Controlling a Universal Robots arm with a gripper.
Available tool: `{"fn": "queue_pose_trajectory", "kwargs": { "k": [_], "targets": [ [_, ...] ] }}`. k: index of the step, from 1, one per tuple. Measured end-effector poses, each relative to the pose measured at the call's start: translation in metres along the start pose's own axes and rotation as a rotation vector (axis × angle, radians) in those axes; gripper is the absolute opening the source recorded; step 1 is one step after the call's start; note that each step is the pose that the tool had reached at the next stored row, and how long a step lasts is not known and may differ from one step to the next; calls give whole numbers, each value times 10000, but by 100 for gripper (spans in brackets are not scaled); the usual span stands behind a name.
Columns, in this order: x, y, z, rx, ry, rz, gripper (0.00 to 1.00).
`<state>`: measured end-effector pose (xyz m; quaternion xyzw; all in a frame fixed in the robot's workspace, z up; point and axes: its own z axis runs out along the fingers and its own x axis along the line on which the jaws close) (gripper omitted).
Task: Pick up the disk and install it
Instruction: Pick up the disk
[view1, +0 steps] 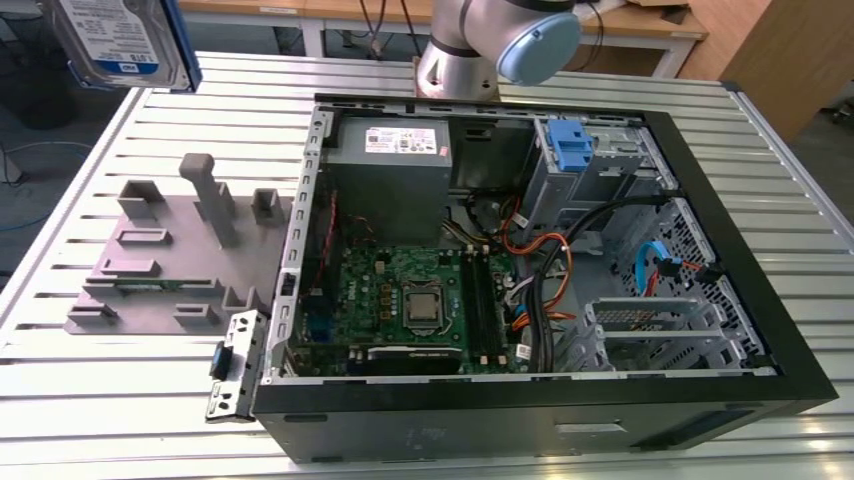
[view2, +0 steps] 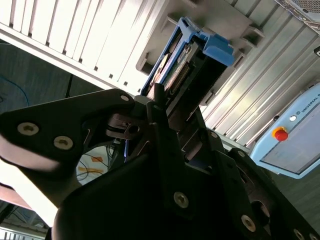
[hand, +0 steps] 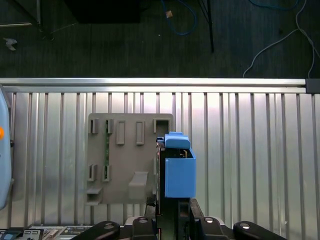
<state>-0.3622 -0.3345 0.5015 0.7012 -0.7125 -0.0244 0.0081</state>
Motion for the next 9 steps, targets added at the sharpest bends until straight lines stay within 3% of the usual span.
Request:
{"fn": "queue_pose_trajectory", "kwargs": {
  "k": [9],
  "targets": [
    [-2,-84,-4,-1,0,0,35]
  ]
}}
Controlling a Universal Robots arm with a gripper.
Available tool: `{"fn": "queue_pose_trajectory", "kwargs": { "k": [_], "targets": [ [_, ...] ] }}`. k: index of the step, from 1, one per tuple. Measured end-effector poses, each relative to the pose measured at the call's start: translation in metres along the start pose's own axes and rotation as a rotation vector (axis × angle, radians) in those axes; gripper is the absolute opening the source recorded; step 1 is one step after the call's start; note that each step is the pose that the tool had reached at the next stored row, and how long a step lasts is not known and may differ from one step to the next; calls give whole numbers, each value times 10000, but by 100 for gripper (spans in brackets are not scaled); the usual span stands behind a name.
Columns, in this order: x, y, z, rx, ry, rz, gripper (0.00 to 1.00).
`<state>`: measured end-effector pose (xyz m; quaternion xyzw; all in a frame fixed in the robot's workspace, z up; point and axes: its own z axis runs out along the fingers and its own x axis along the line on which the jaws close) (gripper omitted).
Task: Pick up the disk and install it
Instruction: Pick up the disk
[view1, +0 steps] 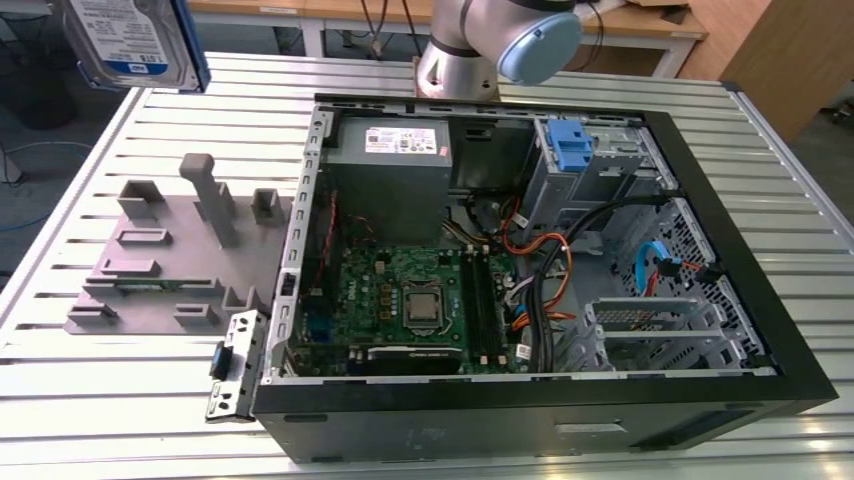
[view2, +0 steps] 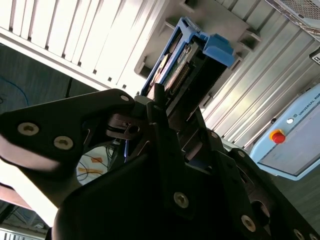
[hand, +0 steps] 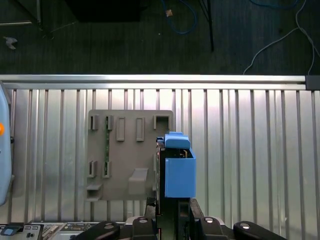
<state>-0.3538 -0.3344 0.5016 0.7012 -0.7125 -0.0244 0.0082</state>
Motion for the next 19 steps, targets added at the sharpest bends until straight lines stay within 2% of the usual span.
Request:
{"fn": "queue_pose_trajectory", "kwargs": {
  "k": [5,13,19],
  "targets": [
    [-2,-65,-3,-1,0,0,35],
    [-7,-228,-11,0,1,0,35],
    [-9,-326,-15,0,0,0,35]
  ]
}}
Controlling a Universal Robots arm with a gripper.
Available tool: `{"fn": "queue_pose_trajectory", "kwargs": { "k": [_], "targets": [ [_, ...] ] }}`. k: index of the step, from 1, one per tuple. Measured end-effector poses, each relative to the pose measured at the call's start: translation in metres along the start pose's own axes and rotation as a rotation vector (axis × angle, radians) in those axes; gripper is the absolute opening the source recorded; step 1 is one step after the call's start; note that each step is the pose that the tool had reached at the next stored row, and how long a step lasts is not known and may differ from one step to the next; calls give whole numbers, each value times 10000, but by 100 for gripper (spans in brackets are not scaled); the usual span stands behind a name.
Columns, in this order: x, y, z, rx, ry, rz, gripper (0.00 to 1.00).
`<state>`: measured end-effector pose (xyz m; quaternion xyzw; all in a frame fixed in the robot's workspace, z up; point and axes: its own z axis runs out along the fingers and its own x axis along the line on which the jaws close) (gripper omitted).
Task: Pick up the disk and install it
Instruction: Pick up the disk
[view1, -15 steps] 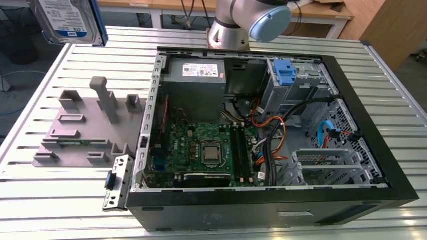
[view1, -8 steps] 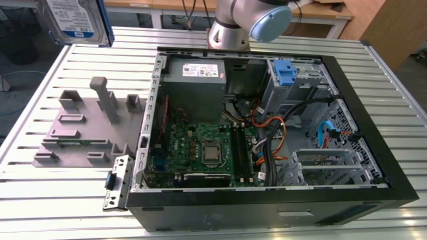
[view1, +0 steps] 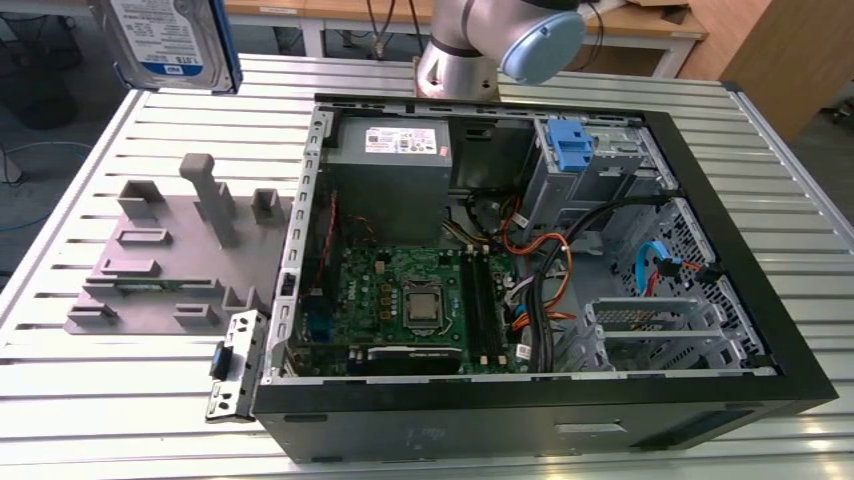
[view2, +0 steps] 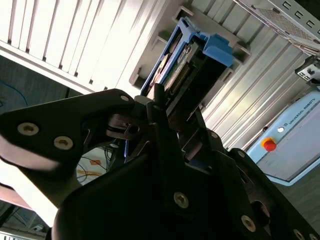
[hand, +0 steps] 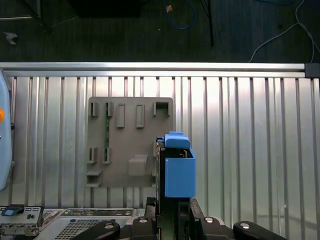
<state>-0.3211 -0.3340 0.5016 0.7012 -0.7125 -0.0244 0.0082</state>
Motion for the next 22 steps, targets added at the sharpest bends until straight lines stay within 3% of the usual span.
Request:
{"fn": "queue_pose_trajectory", "kwargs": {
  "k": [12,22],
  "targets": [
    [-6,-247,-11,1,0,0,35],
    [-9,-388,-18,0,0,0,35]
  ]
}}
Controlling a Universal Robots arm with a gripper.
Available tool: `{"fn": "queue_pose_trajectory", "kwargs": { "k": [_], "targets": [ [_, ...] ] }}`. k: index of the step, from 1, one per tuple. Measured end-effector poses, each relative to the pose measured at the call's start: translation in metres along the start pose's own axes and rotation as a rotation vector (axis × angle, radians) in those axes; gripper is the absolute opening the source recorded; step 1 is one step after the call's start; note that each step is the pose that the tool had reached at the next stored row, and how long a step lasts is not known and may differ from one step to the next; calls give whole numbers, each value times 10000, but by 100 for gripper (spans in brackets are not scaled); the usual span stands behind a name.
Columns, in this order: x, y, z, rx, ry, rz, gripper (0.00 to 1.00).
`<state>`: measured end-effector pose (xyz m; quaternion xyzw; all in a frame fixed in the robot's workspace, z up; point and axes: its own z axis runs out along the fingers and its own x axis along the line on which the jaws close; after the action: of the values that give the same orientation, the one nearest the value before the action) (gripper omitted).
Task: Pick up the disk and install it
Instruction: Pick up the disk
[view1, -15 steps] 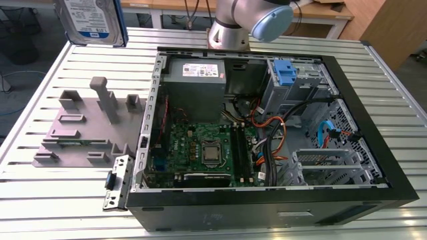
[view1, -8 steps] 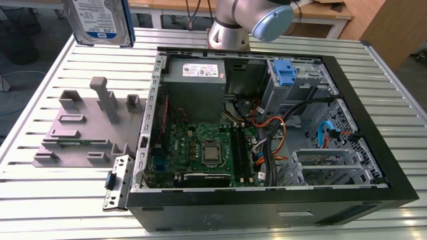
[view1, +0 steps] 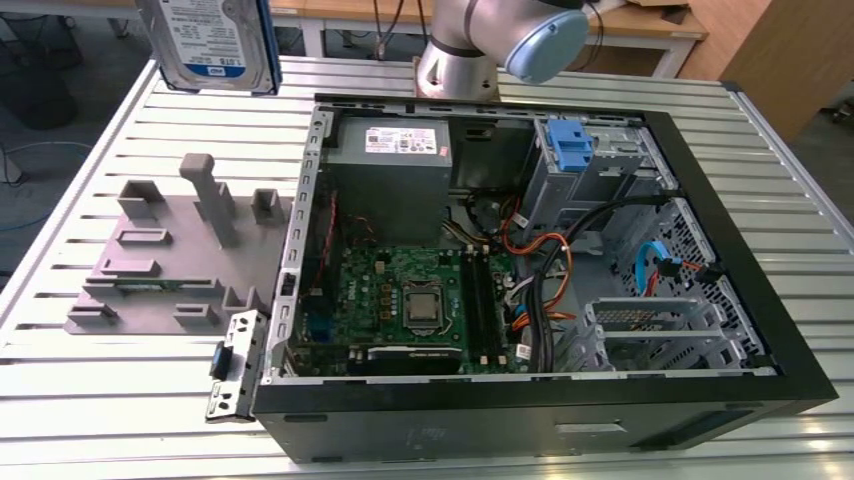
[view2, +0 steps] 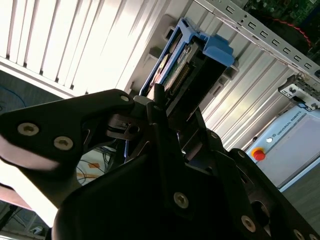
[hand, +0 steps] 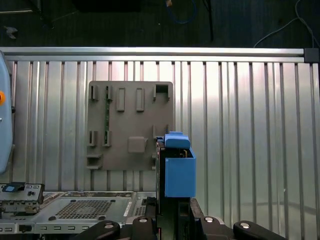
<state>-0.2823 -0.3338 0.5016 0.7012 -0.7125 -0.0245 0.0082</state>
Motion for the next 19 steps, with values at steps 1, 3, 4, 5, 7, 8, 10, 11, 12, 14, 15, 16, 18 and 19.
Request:
{"fn": "queue_pose_trajectory", "kwargs": {
  "k": [1,3,4,5,7,8,10,11,12,14,15,16,18,19],
  "targets": [
    [0,-9,0,0,0,0,35],
    [0,-24,-1,0,0,0,35],
    [0,-29,-1,1,0,0,35],
    [0,-31,-2,0,0,1,35],
    [0,-32,-1,1,0,2,35],
    [0,-32,-1,1,-1,0,35],
    [-1,-33,-1,0,0,1,35],
    [0,-33,-1,0,0,0,35],
    [0,-33,-1,1,0,0,35],
    [-1,-35,-1,0,0,0,35],
    [-1,-39,-1,0,1,-1,35],
    [-2,-46,-1,0,1,-2,35],
    [-4,-67,-2,1,0,0,35],
    [-6,-81,-2,1,0,0,35]
  ]
}}
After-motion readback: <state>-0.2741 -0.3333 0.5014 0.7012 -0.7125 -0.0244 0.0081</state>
